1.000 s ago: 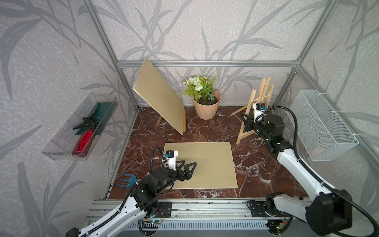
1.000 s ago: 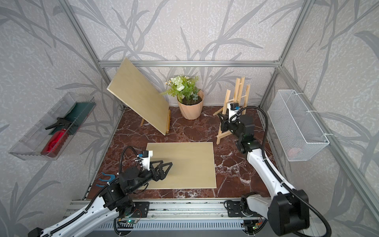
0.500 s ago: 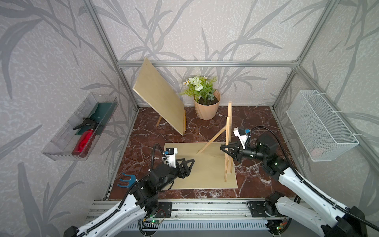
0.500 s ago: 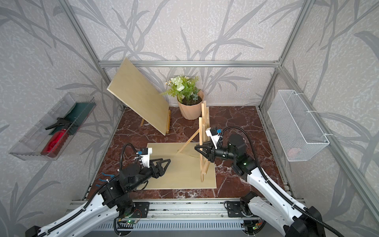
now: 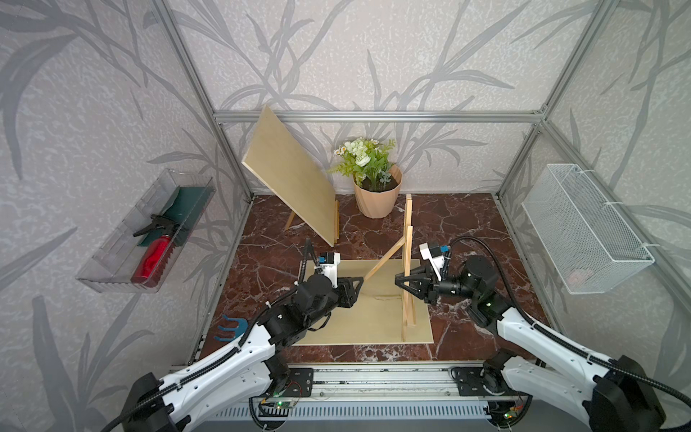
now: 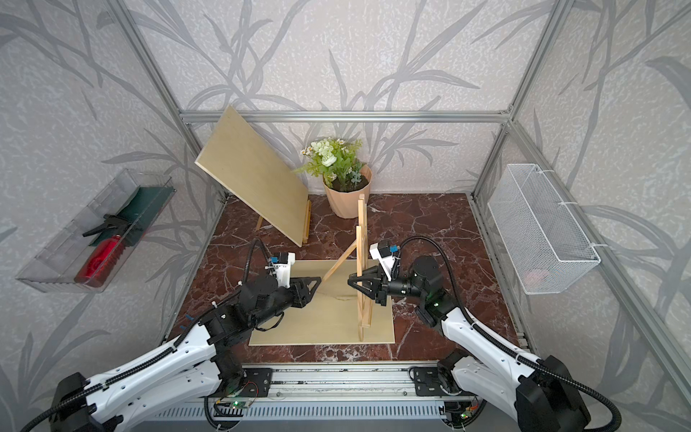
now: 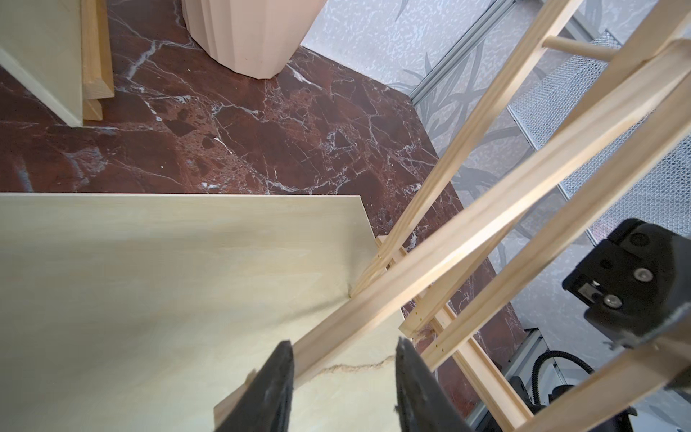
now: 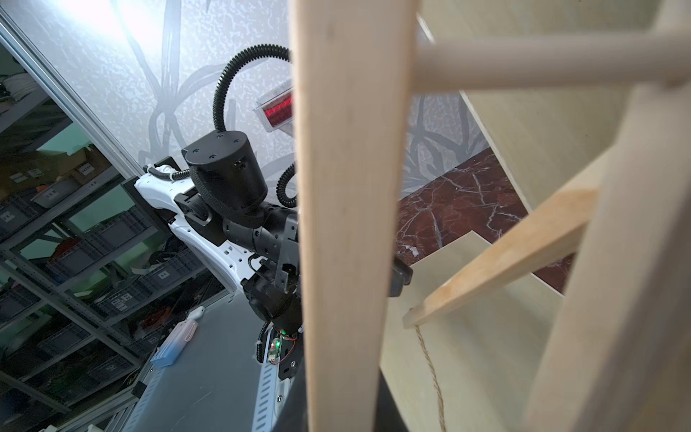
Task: Disassemble the easel
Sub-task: Fold up the easel.
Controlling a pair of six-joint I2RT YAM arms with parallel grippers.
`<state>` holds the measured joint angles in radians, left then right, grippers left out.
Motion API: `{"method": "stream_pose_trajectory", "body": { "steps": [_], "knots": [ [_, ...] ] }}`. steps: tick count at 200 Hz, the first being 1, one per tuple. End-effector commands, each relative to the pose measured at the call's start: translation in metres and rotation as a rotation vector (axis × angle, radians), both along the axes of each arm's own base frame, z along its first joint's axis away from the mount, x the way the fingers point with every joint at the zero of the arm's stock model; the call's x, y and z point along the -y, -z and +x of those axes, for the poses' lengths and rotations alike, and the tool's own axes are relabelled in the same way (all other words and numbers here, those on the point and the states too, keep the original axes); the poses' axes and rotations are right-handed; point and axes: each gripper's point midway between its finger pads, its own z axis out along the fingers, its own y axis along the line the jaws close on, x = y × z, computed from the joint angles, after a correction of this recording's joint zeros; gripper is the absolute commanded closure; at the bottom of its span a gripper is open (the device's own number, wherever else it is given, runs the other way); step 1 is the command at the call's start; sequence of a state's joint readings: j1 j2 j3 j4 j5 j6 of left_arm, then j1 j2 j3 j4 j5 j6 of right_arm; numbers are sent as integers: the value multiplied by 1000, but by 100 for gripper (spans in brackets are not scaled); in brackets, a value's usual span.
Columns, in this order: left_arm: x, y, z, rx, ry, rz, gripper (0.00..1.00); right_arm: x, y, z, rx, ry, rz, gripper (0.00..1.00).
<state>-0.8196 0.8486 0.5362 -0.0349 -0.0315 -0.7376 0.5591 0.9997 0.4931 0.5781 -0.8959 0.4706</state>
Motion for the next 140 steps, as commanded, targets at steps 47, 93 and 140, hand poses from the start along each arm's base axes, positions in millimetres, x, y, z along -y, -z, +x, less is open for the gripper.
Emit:
{"method": "stream_pose_trajectory", "body": {
  "steps": [47, 93, 140],
  "knots": [
    [11, -8, 19, 39, -41, -30, 71, 9, -36, -18, 147, -17, 94, 100],
    [30, 2, 21, -8, 8, -68, 86, 15, -48, -23, 169, -27, 148, 100],
    [74, 9, 19, -47, 107, -91, 97, 21, -56, -24, 174, -32, 204, 100]
  ]
}}
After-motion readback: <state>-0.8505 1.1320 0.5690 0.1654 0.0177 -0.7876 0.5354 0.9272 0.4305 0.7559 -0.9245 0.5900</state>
